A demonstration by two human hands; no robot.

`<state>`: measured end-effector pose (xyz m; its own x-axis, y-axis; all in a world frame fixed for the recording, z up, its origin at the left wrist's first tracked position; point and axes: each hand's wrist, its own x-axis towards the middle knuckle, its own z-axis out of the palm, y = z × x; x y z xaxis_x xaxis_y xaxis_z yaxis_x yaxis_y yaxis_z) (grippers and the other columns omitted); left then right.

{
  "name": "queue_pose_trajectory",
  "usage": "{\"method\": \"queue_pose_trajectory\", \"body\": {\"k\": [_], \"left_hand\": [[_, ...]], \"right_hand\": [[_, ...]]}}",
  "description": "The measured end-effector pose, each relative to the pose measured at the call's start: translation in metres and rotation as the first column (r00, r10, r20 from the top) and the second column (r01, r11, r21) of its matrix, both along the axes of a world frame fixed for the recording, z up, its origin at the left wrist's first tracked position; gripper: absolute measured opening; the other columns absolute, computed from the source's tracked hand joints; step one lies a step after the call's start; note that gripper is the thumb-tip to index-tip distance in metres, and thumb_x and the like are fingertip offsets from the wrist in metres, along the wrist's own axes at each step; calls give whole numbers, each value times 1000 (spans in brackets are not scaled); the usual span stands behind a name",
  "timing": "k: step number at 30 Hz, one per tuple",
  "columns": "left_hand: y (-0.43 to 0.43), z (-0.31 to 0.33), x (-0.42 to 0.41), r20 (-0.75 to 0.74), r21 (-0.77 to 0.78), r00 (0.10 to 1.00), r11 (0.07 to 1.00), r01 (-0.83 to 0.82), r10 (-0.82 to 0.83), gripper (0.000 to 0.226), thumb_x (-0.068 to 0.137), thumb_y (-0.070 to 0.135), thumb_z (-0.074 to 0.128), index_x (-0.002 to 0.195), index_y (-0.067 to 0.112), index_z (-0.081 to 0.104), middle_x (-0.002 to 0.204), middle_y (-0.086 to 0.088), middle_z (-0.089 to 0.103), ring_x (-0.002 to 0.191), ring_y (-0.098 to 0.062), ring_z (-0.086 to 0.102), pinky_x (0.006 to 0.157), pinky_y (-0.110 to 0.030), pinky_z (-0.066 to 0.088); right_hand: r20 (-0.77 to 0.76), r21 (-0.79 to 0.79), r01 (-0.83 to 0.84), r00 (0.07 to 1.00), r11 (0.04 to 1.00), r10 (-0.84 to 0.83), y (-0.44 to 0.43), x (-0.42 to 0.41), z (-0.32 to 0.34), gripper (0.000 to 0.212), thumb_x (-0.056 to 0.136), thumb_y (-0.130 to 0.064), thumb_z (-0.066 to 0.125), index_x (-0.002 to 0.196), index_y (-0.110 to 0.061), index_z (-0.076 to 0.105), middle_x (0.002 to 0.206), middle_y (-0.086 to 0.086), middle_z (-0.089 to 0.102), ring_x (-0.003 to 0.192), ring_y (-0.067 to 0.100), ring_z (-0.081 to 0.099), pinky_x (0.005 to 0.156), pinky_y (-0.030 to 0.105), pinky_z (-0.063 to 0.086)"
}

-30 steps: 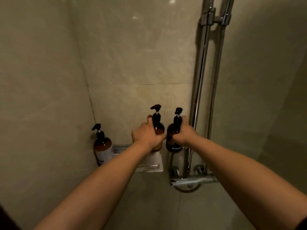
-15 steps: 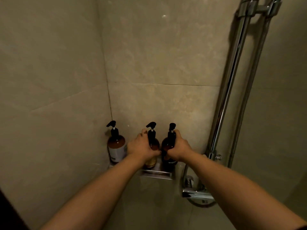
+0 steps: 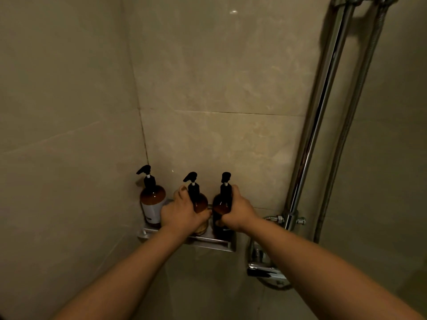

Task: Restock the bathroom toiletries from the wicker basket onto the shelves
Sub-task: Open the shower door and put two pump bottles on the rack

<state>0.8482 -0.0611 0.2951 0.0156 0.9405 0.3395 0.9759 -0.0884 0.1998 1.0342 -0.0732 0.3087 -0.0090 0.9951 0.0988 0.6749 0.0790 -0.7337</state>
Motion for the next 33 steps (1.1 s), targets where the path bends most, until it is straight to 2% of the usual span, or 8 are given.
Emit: {"method": "queue_pose_trajectory", "body": {"k": [4,7,10,13,17,21,27,33], "left_hand": [[-9,0,-7,1,90,993,989,115,-116,91,73,77,41,129,6,35,122,-12,46,103,-31,56,78,-38,44],[-23,-11,-11,17,230,973,948,220,-230,71,79,56,53,127,6,39,129,-20,47,109,-35,53,91,-45,44],[-33,-22,-11,-95,357,954,885,298,-283,47,85,39,54,124,17,42,128,-21,46,112,-38,50,92,-48,43],[-34,-13,-13,-210,282,952,918,278,-223,55,84,38,63,136,29,47,125,-20,50,117,-38,47,94,-48,42],[-32,-1,-21,-303,224,934,939,263,-190,58,86,47,62,141,34,47,121,-18,53,121,-37,44,97,-47,38],[-31,0,-22,-314,220,933,942,252,-176,61,86,47,66,143,35,47,123,-20,57,122,-39,48,99,-49,38],[-24,1,-28,-326,210,935,953,219,-143,63,85,48,67,143,36,47,123,-18,57,122,-37,48,100,-51,34],[-23,-2,-33,-296,221,946,953,206,-136,65,82,44,72,142,35,48,123,-20,58,118,-38,51,97,-53,33]], "right_hand": [[4,38,-21,1000,999,21,-2,1,-6,88,57,-25,86,123,-39,29,104,-11,54,96,14,59,69,19,45],[63,113,1,998,994,-9,-5,-6,-13,93,60,-32,86,135,-34,30,129,2,41,110,24,55,90,29,48],[82,243,50,994,969,-72,-11,-16,-25,88,65,-34,87,135,-35,34,133,-2,30,111,24,56,90,24,43],[55,294,82,993,952,-102,-15,-20,-27,87,66,-34,88,138,-30,38,132,-3,34,111,22,56,90,22,43],[66,290,46,996,956,-68,-14,-17,-20,88,61,-39,90,136,-31,45,125,-4,46,109,19,57,88,25,46],[130,260,32,989,965,-68,-11,-16,-16,93,59,-41,91,137,-36,41,127,-7,49,111,17,56,90,30,50],[149,236,51,985,970,-88,-5,-26,-15,95,58,-38,92,138,-32,41,128,-4,48,114,20,55,95,34,50],[186,232,60,977,971,-105,-1,-35,-12,92,57,-39,92,134,-29,42,127,-3,49,112,22,56,92,35,51]]}}
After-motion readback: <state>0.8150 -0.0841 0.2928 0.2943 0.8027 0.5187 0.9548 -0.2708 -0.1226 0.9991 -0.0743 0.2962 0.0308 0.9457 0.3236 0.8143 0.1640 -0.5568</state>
